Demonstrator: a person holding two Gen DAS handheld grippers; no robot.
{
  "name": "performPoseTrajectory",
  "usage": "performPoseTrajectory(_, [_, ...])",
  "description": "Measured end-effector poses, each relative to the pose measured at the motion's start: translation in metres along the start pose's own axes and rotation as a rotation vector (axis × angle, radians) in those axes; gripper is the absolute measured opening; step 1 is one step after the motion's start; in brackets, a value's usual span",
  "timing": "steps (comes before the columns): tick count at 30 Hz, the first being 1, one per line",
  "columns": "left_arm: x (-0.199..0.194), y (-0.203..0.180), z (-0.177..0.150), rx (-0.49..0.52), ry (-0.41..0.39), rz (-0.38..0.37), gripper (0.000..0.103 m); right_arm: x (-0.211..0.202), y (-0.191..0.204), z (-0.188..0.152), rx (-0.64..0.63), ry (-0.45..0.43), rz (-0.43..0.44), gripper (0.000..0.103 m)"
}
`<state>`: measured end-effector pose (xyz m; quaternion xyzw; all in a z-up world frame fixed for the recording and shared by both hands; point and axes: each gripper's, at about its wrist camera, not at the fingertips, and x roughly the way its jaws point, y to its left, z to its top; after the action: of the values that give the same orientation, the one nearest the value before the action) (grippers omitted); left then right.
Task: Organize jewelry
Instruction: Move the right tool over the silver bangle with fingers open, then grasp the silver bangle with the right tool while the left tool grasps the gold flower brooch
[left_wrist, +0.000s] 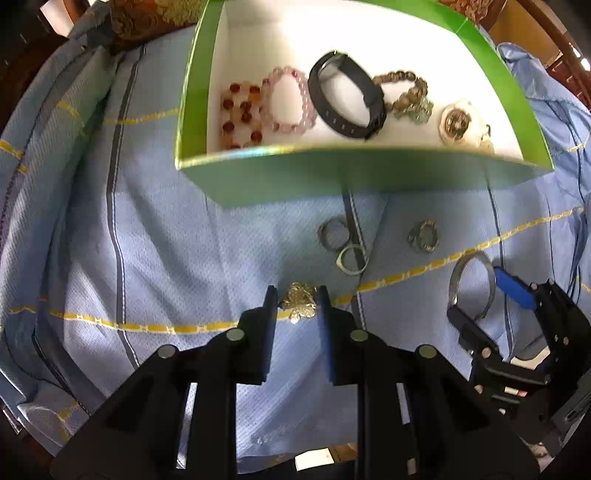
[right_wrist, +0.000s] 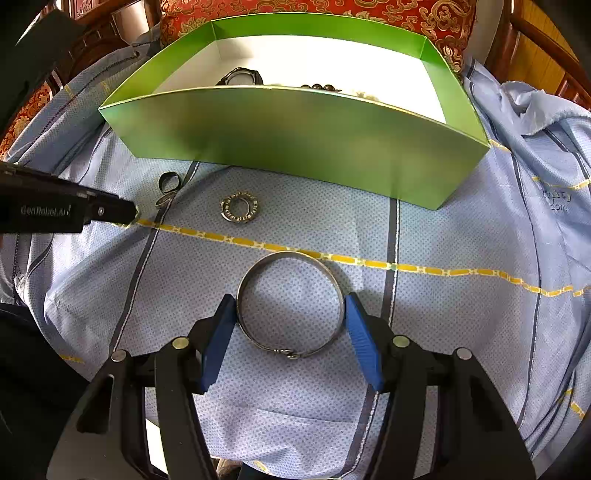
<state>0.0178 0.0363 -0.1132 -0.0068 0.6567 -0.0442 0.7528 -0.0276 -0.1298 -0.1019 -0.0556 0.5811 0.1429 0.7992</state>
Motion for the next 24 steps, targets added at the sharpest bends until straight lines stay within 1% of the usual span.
performPoseTrajectory(3, [-0.003, 0.000, 0.001, -0.005, -0.015, -0.001, 0.021, 0.003, 0.000, 0.002, -0.003, -0.003, -0.006, 0.060])
performPoseTrajectory(4, [0.000, -0.010, 0.007, -0.005, -0.017, -0.001, 0.021, -0.003, 0.004, -0.008, -0.004, -0.004, -0.008, 0.060])
performPoseTrajectory(10, [-0.004, -0.017, 0.007, 0.008, -0.022, -0.007, 0.021, -0.004, 0.012, -0.008, -0.001, 0.000, -0.021, 0.060])
performPoseTrajectory(13, [-0.002, -0.017, 0.005, 0.013, -0.021, -0.006, 0.021, -0.005, 0.014, -0.007, 0.003, 0.000, -0.041, 0.066])
performPoseTrajectory(15, [-0.002, -0.018, 0.006, 0.015, -0.021, -0.006, 0.022, -0.005, 0.013, -0.007, 0.011, 0.000, -0.043, 0.067])
performPoseTrajectory(16, [-0.003, -0.018, 0.007, 0.016, -0.021, -0.006, 0.022, -0.005, 0.013, -0.006, 0.013, 0.000, -0.041, 0.067])
performPoseTrajectory(18, [-0.003, -0.018, 0.007, 0.014, -0.022, -0.005, 0.021, -0.005, 0.014, -0.006, 0.006, -0.001, -0.030, 0.059])
performPoseTrajectory(24, [-0.010, -0.015, 0.006, 0.012, -0.048, -0.023, 0.021, -0.009, 0.017, -0.007, 0.009, 0.001, -0.003, 0.059])
